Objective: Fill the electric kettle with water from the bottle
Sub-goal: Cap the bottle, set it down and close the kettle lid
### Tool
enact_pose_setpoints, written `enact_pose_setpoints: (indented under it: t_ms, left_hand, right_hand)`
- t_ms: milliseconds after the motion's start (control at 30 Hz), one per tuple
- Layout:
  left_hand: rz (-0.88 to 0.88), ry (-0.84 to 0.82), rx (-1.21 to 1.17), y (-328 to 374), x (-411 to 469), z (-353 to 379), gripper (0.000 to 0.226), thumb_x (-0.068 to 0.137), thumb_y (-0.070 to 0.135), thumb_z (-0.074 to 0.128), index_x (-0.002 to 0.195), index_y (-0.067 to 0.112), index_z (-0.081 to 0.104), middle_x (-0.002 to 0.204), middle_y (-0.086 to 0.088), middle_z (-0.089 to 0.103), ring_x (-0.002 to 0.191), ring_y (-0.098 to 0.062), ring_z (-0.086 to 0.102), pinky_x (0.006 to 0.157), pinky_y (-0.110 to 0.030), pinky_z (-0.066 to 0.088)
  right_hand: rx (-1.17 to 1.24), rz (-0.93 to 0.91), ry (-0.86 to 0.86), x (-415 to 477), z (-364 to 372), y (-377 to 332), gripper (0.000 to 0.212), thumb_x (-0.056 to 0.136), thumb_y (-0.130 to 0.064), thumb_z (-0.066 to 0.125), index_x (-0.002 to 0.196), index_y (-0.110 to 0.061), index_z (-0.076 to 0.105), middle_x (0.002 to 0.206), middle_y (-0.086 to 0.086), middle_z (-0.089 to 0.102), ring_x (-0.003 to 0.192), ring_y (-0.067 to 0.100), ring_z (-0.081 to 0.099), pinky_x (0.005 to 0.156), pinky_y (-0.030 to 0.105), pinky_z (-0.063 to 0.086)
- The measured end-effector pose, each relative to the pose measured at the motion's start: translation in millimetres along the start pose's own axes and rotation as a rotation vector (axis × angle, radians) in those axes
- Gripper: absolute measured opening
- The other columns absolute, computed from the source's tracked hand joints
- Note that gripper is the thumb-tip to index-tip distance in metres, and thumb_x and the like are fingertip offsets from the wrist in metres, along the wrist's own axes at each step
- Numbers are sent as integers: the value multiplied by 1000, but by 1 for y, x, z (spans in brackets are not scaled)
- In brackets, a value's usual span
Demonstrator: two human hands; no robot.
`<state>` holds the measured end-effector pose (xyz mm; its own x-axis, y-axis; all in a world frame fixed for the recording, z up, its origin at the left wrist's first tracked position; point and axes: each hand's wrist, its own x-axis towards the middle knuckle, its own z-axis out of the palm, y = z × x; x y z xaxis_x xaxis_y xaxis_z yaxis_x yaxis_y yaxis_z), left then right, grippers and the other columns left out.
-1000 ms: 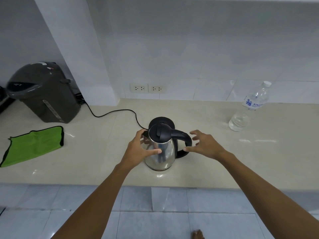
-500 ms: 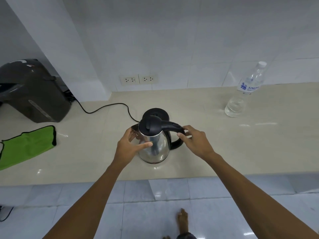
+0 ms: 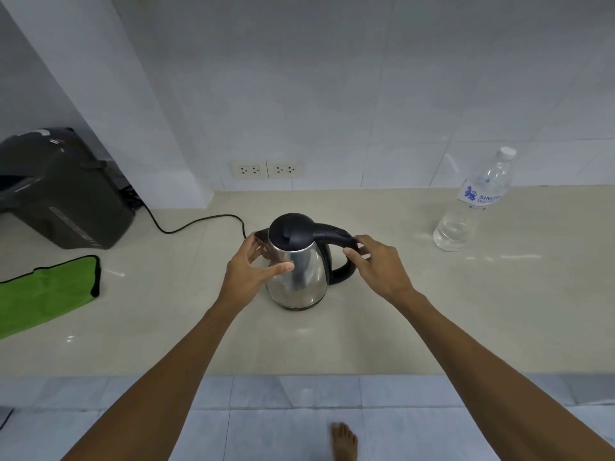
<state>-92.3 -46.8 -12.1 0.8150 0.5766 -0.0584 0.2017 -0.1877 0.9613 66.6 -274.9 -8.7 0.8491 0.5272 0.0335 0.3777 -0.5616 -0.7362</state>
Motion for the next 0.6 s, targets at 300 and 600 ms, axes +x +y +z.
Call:
enact_pose_setpoints:
  t_ms: [300,600]
  left_hand:
    - [20,18,-25,28,75,7,72,70,29,100,125,52,60,115,43,68,114,26,57,112,-53,53]
    - [-27,40,-56,10,123,11,76,59,43,103,123,55,63,129,28,70,128,6,61,110,-58,54]
  right_hand:
    - [-24,-61,21,82,-19,-7,33,99,-42,61,121,-19,66,104,4,76,96,23,71,88,44,56]
    - [-39,-79,-15,138,-3,6,32,99,-41,61,119,-18,66,102,6,76,94,24,71,85,44,58]
